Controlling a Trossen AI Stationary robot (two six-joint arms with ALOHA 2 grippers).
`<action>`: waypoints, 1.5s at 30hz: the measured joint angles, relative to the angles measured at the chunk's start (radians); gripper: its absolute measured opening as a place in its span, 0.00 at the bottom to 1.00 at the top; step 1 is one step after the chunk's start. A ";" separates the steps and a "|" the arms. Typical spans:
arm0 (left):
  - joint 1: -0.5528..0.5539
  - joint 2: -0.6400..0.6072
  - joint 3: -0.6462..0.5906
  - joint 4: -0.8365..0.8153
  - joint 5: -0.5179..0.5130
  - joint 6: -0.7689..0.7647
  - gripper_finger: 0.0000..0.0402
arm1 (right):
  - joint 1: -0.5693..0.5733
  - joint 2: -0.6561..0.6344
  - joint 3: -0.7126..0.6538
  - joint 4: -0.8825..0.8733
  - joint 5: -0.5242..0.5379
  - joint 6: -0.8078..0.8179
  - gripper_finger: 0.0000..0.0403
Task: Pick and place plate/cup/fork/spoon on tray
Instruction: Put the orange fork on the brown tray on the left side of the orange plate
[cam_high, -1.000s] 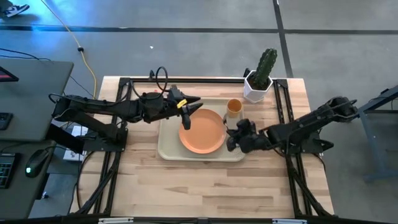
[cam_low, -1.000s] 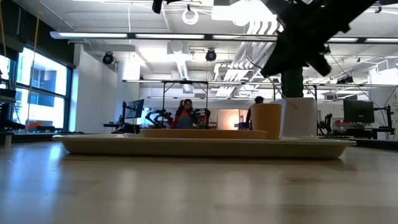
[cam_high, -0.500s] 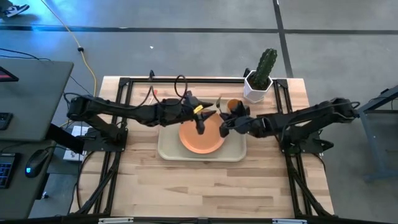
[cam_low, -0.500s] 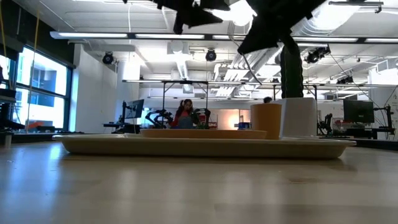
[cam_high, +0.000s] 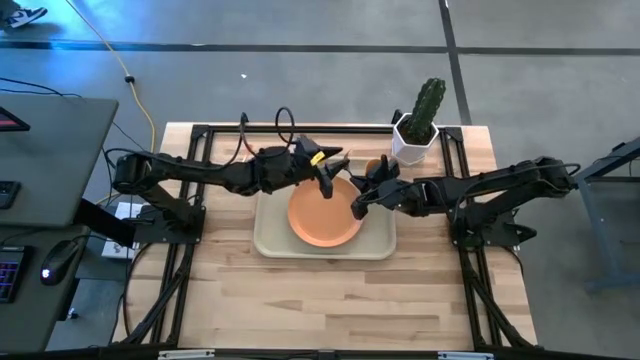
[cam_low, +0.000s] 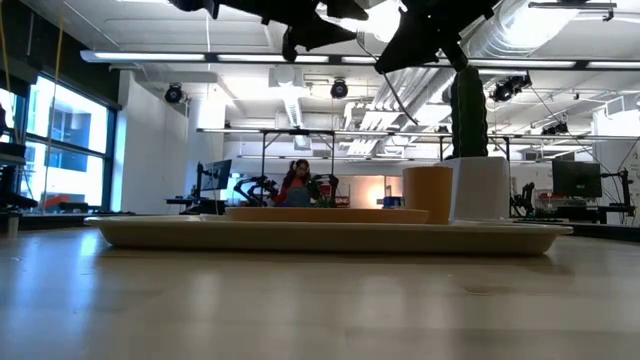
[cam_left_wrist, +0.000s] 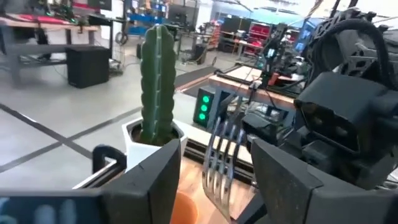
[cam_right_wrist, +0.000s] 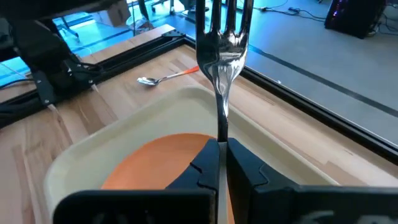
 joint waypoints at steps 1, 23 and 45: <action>0.006 0.000 0.000 -0.006 0.009 -0.004 0.44 | 0.000 0.000 0.000 0.000 -0.003 -0.002 0.00; 0.104 -0.008 0.000 -0.131 0.201 -0.043 0.01 | -0.001 -0.002 0.000 0.044 -0.053 0.036 0.06; 0.566 -0.029 0.032 -1.052 0.685 0.104 0.00 | 0.001 -0.068 0.001 0.014 -0.108 0.118 0.32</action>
